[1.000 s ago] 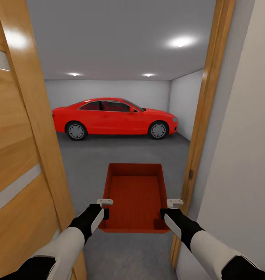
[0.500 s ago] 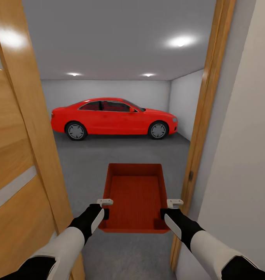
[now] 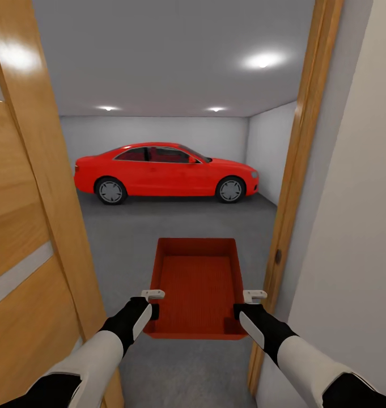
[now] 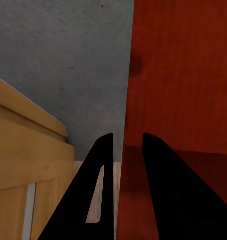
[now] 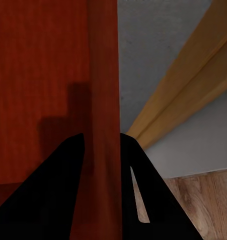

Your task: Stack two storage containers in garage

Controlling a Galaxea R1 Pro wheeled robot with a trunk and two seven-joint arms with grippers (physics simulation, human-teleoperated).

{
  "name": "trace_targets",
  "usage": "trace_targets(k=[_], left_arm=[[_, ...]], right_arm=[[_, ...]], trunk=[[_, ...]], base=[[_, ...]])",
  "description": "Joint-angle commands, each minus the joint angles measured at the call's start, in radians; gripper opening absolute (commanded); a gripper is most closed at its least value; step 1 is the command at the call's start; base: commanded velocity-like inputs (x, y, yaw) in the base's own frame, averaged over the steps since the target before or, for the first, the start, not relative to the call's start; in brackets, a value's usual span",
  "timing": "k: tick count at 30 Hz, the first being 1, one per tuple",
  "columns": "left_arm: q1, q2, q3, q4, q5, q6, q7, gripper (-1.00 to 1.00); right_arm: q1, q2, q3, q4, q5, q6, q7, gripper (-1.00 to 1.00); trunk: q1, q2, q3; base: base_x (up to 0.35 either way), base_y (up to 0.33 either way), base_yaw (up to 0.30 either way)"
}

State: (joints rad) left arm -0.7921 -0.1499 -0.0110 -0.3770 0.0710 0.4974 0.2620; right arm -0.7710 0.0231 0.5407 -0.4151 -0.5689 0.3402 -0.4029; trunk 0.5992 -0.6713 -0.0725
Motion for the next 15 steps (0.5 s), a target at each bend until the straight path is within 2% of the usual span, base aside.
trace_targets(k=[1,15], left_arm=[[0.001,0.0,-0.001,-0.002,-0.034,0.012,0.016,-1.0],[0.001,0.0,-0.002,-0.002,-0.034,0.012,0.016,-1.0]], right_arm=[[-0.002,0.0,-0.011,-0.002,0.021,0.01,-0.01,-1.0],[-0.002,0.0,-0.011,-0.002,0.021,0.01,-0.01,-1.0]], trunk=[[0.0,-0.002,-0.002],[0.0,-0.002,-0.002]], base=[[0.0,0.0,0.0],[0.0,0.0,0.0]])
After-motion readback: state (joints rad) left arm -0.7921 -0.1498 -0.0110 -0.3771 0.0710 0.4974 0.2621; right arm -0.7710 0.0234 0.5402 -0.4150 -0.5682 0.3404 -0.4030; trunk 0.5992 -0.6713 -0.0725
